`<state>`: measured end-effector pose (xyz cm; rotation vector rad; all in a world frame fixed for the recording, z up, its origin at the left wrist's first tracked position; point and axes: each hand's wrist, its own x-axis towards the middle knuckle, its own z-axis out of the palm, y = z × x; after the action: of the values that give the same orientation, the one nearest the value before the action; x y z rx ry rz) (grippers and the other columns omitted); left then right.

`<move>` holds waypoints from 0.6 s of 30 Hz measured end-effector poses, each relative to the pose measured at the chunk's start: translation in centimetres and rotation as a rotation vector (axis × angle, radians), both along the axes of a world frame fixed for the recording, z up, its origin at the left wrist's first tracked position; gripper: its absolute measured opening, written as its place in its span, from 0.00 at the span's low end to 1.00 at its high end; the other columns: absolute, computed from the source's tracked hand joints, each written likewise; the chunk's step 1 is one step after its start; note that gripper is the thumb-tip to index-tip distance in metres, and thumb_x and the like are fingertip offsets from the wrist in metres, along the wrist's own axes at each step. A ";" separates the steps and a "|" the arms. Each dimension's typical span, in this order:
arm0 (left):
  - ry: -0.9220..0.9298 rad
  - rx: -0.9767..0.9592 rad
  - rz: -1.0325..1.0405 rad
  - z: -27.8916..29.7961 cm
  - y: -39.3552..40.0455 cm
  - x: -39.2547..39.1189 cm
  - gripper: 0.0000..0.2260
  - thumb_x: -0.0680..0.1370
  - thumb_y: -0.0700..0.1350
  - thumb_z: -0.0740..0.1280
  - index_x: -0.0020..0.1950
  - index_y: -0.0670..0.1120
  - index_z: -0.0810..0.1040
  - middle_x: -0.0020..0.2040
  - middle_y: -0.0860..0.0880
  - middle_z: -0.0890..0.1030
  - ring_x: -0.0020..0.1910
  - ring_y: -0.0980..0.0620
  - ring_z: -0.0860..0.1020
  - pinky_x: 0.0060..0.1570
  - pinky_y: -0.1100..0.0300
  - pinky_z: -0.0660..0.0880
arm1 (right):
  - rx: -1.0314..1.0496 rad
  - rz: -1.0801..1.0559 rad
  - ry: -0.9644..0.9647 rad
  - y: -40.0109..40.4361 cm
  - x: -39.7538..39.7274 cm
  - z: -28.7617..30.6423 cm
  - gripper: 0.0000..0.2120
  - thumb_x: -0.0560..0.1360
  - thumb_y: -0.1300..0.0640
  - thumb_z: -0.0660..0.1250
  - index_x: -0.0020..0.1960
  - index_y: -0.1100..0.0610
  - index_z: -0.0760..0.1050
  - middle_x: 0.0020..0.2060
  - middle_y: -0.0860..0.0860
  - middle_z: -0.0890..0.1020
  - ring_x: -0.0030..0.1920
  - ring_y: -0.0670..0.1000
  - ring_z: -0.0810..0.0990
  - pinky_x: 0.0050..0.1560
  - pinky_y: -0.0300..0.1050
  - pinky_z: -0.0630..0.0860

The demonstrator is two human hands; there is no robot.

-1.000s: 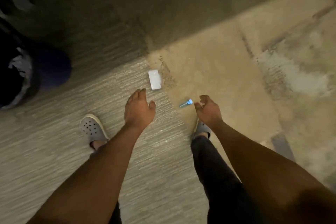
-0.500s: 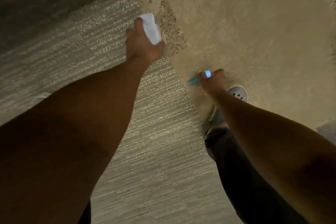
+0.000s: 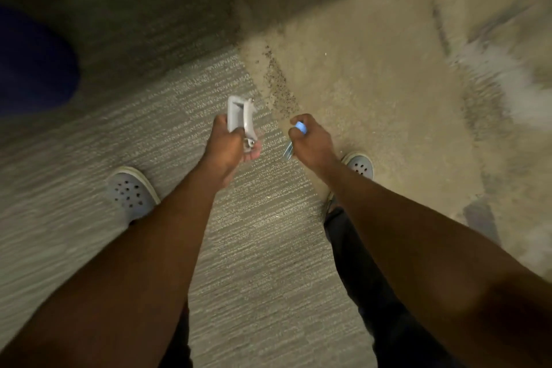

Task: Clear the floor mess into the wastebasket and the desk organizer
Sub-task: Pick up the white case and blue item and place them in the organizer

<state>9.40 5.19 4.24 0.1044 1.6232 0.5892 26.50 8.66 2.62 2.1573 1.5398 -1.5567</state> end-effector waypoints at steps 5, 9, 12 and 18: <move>-0.119 0.080 0.033 13.8 -1.8 -3.5 0.12 0.81 0.38 0.55 0.61 0.50 0.69 0.53 0.41 0.83 0.39 0.47 0.81 0.34 0.57 0.79 | 0.045 0.101 0.055 0.4 -4.7 13.1 0.17 0.77 0.54 0.62 0.64 0.55 0.67 0.42 0.54 0.81 0.37 0.54 0.79 0.39 0.46 0.74; -0.123 0.134 0.074 24.5 -2.4 -7.8 0.13 0.80 0.38 0.54 0.55 0.51 0.74 0.53 0.41 0.83 0.41 0.45 0.84 0.34 0.58 0.78 | 0.119 0.082 0.041 -0.2 -8.5 23.8 0.19 0.75 0.50 0.68 0.63 0.54 0.68 0.43 0.48 0.78 0.40 0.48 0.76 0.39 0.38 0.67; -0.078 0.177 0.130 31.7 -3.3 -11.8 0.12 0.80 0.38 0.56 0.54 0.49 0.76 0.51 0.42 0.82 0.44 0.43 0.83 0.33 0.58 0.79 | 0.166 0.076 0.049 -1.1 -11.7 30.8 0.18 0.75 0.50 0.69 0.61 0.53 0.70 0.47 0.49 0.80 0.40 0.48 0.76 0.39 0.37 0.67; 0.135 0.276 0.159 43.1 -4.8 -20.8 0.03 0.78 0.38 0.64 0.49 0.46 0.76 0.49 0.43 0.80 0.43 0.48 0.80 0.32 0.61 0.79 | 0.286 0.138 0.131 -2.4 -19.3 42.4 0.17 0.76 0.51 0.68 0.63 0.51 0.73 0.51 0.51 0.82 0.41 0.49 0.78 0.46 0.40 0.70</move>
<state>-11.41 0.34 47.34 0.2244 1.6822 0.9451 7.23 6.24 45.02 2.0592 2.0181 -1.5433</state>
